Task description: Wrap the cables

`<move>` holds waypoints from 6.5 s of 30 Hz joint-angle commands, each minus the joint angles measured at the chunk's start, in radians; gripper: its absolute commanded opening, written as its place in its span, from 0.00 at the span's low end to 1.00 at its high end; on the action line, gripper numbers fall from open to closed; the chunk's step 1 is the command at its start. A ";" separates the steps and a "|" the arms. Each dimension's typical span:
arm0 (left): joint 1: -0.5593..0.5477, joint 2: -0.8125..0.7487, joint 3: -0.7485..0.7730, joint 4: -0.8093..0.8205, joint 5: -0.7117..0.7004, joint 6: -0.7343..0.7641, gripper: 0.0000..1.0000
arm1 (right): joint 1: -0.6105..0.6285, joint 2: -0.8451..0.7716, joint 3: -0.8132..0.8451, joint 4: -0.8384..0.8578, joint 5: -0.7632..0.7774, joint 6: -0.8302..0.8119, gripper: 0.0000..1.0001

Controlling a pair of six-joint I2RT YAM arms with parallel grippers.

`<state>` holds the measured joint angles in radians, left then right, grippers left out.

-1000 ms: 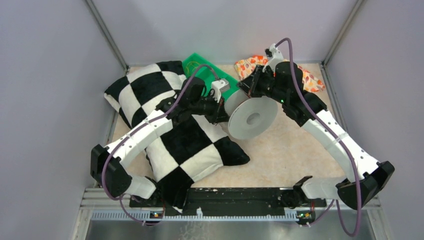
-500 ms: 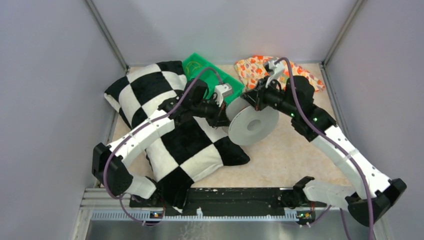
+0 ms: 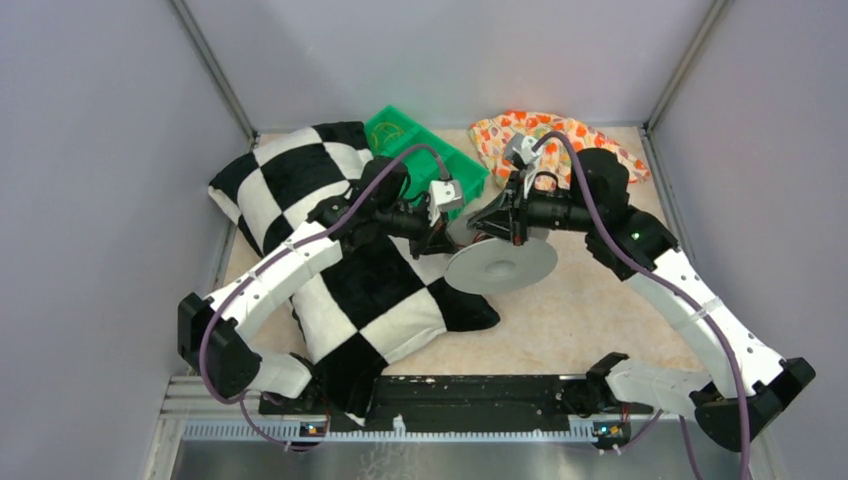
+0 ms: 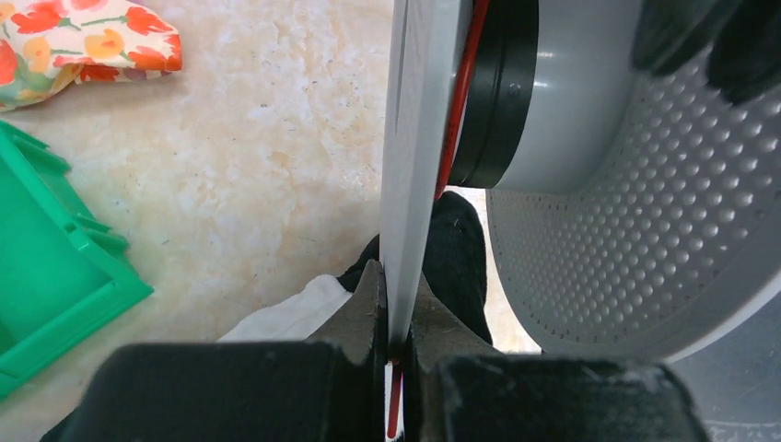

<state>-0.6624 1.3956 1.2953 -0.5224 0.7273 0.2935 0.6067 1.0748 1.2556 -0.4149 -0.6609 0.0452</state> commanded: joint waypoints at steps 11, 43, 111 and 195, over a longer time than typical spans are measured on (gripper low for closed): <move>0.002 -0.104 0.070 0.060 -0.042 0.058 0.00 | 0.029 0.192 0.152 -0.175 -0.118 0.009 0.00; -0.013 -0.044 0.166 -0.126 -0.031 -0.035 0.00 | 0.031 0.192 0.153 -0.203 -0.091 -0.092 0.00; -0.014 -0.065 -0.213 0.801 -0.201 -0.247 0.00 | 0.031 0.250 0.288 -0.352 0.061 -0.203 0.04; -0.013 -0.078 -0.045 0.556 -0.677 -0.658 0.00 | -0.685 -0.267 -0.674 0.448 0.186 1.119 0.78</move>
<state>-0.6769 1.3231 1.1721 0.1192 0.0540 -0.1894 -0.0727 0.8627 0.7372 -0.2516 -0.2966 0.8406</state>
